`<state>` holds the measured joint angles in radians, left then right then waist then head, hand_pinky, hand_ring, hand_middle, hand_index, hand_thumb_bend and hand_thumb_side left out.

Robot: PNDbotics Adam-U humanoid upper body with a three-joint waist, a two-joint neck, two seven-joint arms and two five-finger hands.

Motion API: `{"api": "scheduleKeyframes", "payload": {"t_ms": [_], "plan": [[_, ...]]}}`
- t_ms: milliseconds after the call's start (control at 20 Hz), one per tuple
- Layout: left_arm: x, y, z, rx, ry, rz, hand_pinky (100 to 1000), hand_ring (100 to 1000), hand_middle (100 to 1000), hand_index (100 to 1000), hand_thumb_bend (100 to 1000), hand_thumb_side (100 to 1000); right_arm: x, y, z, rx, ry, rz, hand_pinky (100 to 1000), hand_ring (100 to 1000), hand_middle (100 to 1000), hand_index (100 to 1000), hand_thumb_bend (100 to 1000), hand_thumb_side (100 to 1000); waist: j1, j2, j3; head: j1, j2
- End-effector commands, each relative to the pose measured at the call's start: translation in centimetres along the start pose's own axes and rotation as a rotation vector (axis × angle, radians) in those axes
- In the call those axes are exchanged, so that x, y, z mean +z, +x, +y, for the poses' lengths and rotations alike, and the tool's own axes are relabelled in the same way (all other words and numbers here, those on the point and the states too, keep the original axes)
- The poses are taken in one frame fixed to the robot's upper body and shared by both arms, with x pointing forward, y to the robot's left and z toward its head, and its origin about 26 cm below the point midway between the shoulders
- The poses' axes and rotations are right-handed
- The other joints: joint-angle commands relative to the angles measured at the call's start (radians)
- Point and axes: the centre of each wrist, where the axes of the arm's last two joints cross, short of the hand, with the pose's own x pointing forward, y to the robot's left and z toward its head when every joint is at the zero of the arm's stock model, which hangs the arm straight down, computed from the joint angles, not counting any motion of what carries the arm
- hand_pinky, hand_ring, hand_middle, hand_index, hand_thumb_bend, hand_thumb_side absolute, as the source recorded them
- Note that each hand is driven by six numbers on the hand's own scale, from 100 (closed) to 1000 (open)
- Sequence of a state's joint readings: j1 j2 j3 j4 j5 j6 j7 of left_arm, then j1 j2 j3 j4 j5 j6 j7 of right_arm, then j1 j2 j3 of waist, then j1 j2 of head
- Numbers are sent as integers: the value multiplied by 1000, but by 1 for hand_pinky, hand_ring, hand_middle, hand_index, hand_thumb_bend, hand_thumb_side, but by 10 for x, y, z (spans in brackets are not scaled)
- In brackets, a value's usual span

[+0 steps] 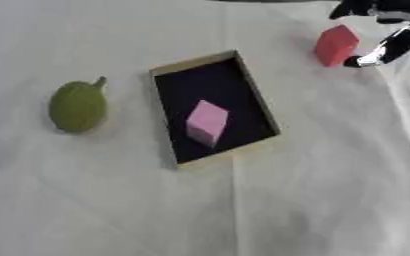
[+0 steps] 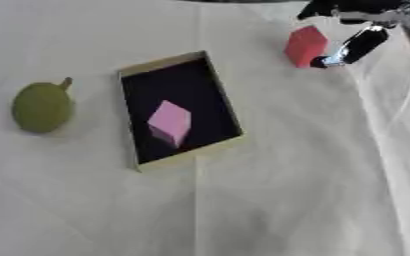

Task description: Pick up objects on the table and place them in the box.

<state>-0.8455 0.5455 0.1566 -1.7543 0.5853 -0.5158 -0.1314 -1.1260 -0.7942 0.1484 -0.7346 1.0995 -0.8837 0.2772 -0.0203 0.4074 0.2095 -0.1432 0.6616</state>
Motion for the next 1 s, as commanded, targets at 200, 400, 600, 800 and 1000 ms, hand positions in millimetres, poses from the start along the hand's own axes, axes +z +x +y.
{"api": "scheduleKeyframes", "payload": {"t_ms": [200,400,600,800,1000], "plan": [[-38,-10,21,-21,33,-24,870,953,917,957,100,565,6,-6,-4,32,55,7,907,979,918,978,443,734,14,-42,10,-24,16],[-51,-23,44,-51,90,-15,869,957,920,961,100,565,4,-6,-2,37,59,10,907,977,919,978,438,732,23,-44,21,-40,20],[-62,-32,60,-65,130,6,870,956,917,963,100,565,5,-7,0,38,62,19,908,978,920,978,437,732,29,-45,30,-47,23],[-71,-37,72,-68,160,33,871,960,919,966,100,565,8,-9,5,34,73,33,909,978,920,977,435,731,31,-47,37,-56,25],[-75,-37,89,-100,198,48,869,956,916,966,100,565,10,-11,8,30,68,51,908,976,919,977,420,726,37,-48,45,-67,24]]}}
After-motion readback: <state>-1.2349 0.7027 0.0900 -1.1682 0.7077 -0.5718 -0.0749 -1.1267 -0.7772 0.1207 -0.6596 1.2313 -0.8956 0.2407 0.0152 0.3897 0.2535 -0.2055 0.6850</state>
